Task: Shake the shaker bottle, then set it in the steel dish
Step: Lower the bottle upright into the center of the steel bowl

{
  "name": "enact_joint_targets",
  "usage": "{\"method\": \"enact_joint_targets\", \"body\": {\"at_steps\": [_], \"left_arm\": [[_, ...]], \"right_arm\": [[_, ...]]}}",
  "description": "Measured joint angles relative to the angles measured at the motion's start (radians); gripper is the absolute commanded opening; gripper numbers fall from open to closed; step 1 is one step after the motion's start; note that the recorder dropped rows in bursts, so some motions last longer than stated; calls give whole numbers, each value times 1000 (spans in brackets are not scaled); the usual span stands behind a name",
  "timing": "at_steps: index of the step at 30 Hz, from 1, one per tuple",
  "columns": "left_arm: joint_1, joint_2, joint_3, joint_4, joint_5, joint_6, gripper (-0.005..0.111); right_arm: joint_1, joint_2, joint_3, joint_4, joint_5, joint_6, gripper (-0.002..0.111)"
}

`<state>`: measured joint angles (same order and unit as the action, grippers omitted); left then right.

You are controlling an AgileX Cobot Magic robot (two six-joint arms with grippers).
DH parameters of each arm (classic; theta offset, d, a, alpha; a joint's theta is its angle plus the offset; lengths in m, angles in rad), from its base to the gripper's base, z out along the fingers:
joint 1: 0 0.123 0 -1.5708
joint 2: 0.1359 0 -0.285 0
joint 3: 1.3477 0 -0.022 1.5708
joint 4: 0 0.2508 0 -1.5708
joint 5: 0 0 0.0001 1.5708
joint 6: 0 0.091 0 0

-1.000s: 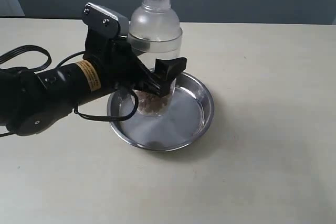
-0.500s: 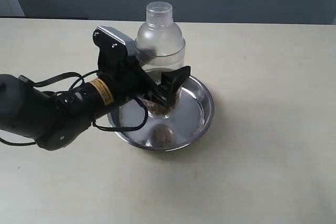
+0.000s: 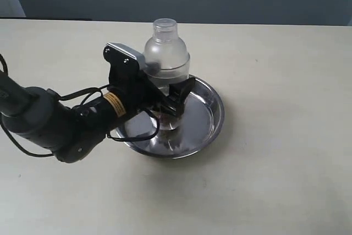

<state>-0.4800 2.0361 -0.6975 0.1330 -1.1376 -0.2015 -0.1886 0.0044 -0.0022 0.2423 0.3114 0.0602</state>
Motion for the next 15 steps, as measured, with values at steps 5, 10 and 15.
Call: {"method": "enact_joint_targets", "body": {"at_steps": [5, 10, 15], "left_arm": [[0, 13, -11, -14, -4, 2, 0], [0, 36, -13, -14, -23, 2, 0], [0, 37, -13, -14, -25, 4, 2]], "right_arm": [[0, 0, 0, 0, 0, 0, -1], [0, 0, 0, 0, 0, 0, -1], [0, 0, 0, 0, 0, 0, -1]]}}
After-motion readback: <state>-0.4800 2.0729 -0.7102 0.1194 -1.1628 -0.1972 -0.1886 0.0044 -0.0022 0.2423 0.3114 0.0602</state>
